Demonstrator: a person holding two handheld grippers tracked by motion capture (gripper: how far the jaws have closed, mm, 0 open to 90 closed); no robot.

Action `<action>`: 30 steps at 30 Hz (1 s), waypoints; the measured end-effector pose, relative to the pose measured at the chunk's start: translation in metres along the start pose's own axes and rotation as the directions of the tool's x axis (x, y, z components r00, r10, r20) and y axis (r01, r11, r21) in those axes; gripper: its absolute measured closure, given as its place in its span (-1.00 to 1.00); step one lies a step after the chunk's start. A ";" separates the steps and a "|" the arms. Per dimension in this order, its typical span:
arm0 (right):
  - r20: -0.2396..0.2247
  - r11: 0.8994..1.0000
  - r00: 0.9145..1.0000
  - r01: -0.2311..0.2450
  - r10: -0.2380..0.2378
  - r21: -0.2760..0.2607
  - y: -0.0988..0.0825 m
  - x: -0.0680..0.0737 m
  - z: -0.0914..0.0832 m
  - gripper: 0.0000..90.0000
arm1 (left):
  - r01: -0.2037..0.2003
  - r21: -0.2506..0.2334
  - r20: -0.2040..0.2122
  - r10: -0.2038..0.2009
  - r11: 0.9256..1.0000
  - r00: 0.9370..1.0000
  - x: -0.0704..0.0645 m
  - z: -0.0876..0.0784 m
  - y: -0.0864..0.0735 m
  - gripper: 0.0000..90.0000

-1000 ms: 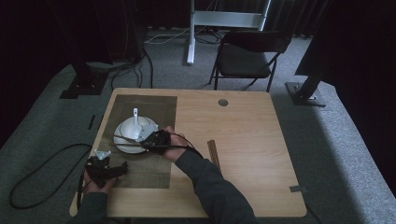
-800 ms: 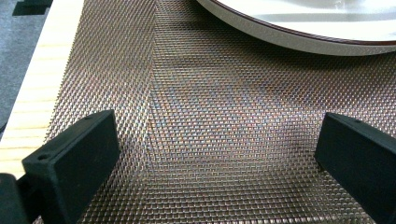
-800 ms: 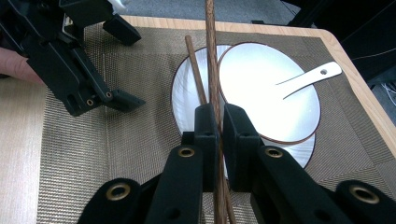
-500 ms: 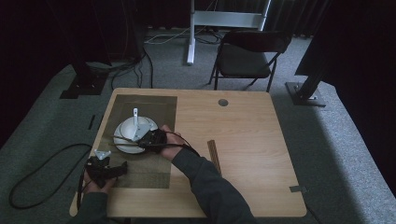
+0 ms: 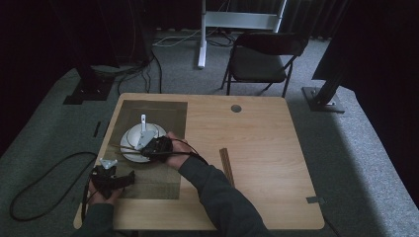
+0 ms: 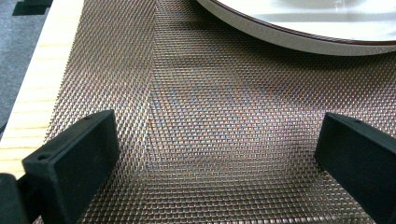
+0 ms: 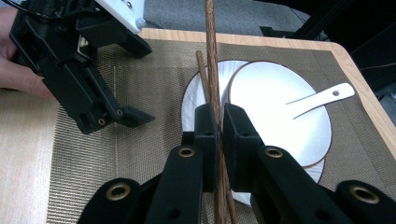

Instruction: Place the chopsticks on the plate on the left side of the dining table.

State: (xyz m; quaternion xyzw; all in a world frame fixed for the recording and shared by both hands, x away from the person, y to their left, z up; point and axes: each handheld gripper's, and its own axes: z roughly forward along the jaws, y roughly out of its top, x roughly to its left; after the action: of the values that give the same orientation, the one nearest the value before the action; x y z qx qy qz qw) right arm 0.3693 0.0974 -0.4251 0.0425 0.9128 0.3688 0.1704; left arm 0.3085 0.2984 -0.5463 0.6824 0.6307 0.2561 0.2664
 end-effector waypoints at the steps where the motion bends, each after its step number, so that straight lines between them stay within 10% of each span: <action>1: -0.001 1.000 1.000 0.002 -0.002 -0.001 0.001 0.001 0.000 0.88 | 0.000 -0.001 0.000 0.000 1.000 1.000 0.000 0.000 0.000 -1.00; 30: -0.044 0.999 0.999 0.027 -0.025 0.038 0.000 0.005 0.028 0.88 | 0.000 -0.002 -0.001 0.000 1.000 1.000 0.000 0.000 0.000 -1.00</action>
State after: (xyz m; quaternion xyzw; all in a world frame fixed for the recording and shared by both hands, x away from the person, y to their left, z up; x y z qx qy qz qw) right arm 0.3743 0.1168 -0.4456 0.0257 0.9236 0.3499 0.1543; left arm 0.3086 0.2983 -0.5465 0.6820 0.6306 0.2569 0.2670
